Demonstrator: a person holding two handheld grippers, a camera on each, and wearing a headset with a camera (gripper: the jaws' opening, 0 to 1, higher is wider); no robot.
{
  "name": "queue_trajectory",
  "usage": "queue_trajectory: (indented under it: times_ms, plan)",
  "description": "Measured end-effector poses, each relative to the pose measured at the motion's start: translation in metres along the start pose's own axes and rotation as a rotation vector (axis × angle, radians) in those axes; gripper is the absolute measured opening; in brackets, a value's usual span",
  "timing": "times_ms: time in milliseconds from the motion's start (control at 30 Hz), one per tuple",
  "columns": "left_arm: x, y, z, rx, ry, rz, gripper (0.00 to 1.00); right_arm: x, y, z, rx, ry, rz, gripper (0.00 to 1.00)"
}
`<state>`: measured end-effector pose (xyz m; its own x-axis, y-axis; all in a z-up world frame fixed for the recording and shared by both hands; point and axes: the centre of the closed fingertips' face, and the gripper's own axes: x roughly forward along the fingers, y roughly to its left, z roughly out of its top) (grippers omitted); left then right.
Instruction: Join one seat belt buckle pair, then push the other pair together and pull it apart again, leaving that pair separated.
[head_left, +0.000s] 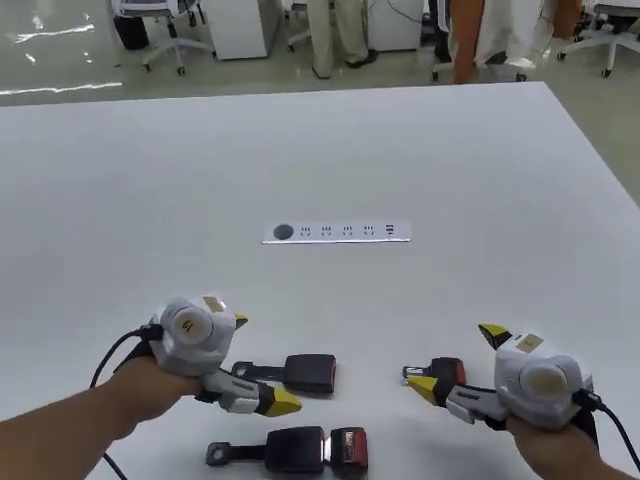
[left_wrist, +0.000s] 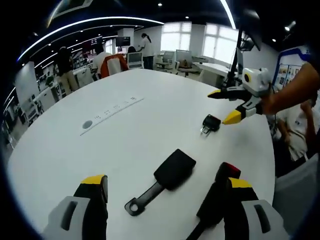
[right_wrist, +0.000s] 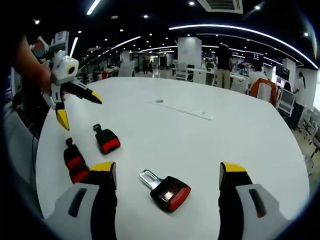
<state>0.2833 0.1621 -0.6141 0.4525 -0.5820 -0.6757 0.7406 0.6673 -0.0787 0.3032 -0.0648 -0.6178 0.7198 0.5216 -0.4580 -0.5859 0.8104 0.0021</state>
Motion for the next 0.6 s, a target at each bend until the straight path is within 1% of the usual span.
queue_trajectory:
  times_ms: [33,100,133,200,233,267,300,367,400,433,467,500,533,567,600]
  plan:
    - [-0.003,0.001,-0.001,-0.012,-0.01,0.005,1.0,-0.002,0.001,0.001,0.003,-0.004,-0.002,0.85]
    - [-0.01,0.003,-0.001,-0.031,-0.037,0.017,1.0,-0.002,-0.003,0.004,0.012,-0.013,-0.013,0.86]
    - [-0.014,0.003,0.0,-0.047,-0.059,0.026,1.0,-0.008,-0.002,0.006,0.017,-0.021,-0.02,0.86]
    - [-0.019,0.007,-0.001,-0.052,-0.085,0.04,1.0,-0.015,0.001,0.011,0.021,-0.03,-0.035,0.88]
    - [-0.025,0.003,0.001,-0.058,-0.098,0.052,1.0,-0.02,0.002,0.014,0.027,-0.041,-0.048,0.88]
    - [-0.028,0.002,0.001,-0.064,-0.107,0.057,1.0,-0.021,0.003,0.014,0.03,-0.046,-0.053,0.89]
    - [-0.033,-0.002,0.003,-0.07,-0.117,0.061,1.0,-0.024,0.004,0.014,0.029,-0.05,-0.06,0.89]
    - [-0.038,-0.001,0.003,-0.083,-0.142,0.072,1.0,-0.027,0.006,0.012,0.027,-0.052,-0.068,0.9]
    - [-0.042,-0.003,0.003,-0.101,-0.161,0.081,1.0,-0.03,0.009,0.013,0.027,-0.058,-0.073,0.9]
    - [-0.047,-0.008,0.005,-0.117,-0.18,0.086,1.0,-0.033,0.011,0.013,0.026,-0.06,-0.076,0.9]
    - [-0.049,-0.008,0.002,-0.117,-0.186,0.084,1.0,-0.035,0.012,0.011,0.023,-0.058,-0.078,0.9]
    - [-0.047,-0.003,-0.006,-0.114,-0.182,0.085,1.0,-0.037,0.014,0.011,0.018,-0.056,-0.081,0.9]
    - [-0.049,-0.003,-0.012,-0.119,-0.178,0.088,1.0,-0.042,0.018,0.011,0.017,-0.06,-0.084,0.9]
    - [-0.05,-0.003,-0.013,-0.122,-0.178,0.089,1.0,-0.045,0.019,0.011,0.025,-0.064,-0.088,0.9]
    - [-0.054,-0.004,-0.016,-0.13,-0.185,0.091,1.0,-0.049,0.019,0.012,0.032,-0.071,-0.096,0.9]
